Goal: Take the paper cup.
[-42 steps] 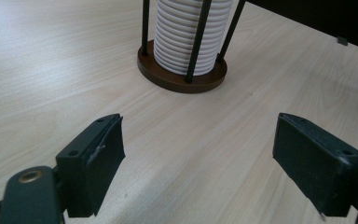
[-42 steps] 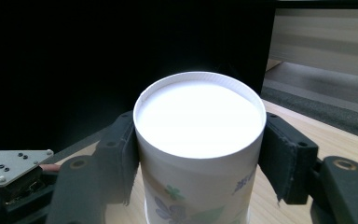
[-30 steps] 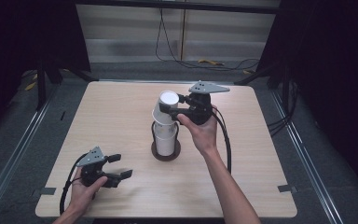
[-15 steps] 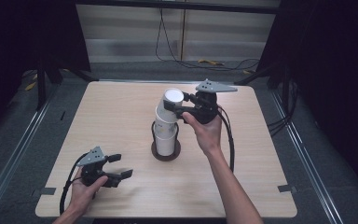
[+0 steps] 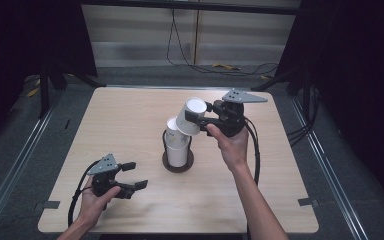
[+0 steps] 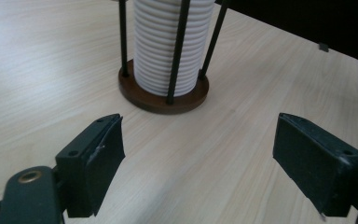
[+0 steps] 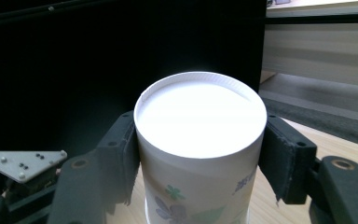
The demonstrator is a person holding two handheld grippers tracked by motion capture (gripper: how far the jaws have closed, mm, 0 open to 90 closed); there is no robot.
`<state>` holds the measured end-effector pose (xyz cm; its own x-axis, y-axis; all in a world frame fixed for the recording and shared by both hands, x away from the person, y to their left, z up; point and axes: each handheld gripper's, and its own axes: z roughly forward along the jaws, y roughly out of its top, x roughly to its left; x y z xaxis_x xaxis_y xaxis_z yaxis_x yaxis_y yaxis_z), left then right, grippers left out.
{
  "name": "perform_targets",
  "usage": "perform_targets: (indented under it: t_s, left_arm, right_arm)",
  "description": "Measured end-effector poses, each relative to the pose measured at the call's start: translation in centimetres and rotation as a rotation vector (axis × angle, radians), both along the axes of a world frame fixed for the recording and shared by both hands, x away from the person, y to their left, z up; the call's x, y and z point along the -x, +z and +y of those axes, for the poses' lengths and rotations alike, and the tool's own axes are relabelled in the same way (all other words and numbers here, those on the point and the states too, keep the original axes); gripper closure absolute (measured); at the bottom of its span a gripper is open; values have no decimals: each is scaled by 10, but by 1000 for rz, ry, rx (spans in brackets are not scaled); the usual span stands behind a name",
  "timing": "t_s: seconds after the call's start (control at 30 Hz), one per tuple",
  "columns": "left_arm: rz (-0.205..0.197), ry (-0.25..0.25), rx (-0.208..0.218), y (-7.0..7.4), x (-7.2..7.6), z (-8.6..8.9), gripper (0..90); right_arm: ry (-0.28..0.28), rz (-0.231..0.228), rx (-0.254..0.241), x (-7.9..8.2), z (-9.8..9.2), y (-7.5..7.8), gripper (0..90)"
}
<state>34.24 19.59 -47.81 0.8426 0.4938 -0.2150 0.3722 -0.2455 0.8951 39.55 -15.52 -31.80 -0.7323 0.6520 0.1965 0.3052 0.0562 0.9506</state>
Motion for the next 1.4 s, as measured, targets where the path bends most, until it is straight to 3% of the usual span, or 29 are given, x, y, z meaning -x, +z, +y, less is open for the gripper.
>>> perform_targets:
  t_s: [0.23, 0.4, 0.47, 0.63, 0.7, 0.73, 1.03, 1.13, 1.23, 1.4]
  left_arm:
    - [0, -30, 10, 10, -5, -9, 161]
    - [-9, -62, 3, 18, -6, -20, 161]
    - [-22, -66, 5, 21, -6, -25, 161]
    - [-1, -108, -10, 25, -10, -40, 161]
    - [-27, -116, -38, 28, -9, -46, 170]
    - [-44, -118, -35, 30, -9, -48, 170]
    - [-50, -189, 10, 44, -9, -59, 169]
    - [-63, -189, 6, 45, -10, -64, 168]
    - [-68, -188, 32, 45, -10, -68, 168]
    - [-78, -204, 12, 40, -5, -70, 174]
  right_arm:
    - [3, 7, 2, 10, -14, -3, 361]
    - [6, 33, -17, 20, -25, -17, 362]
    - [12, 35, -14, 21, -26, -19, 362]
    - [35, 39, 5, 30, -26, -24, 362]
    - [43, 43, 9, 34, -26, -28, 362]
    - [43, 43, 9, 34, -26, -28, 362]
    - [83, 93, 13, 46, -24, -49, 361]
    - [87, 95, 4, 46, -23, -54, 362]
    - [90, 99, 12, 47, -20, -60, 361]
    - [100, 104, 31, 49, -19, -66, 361]
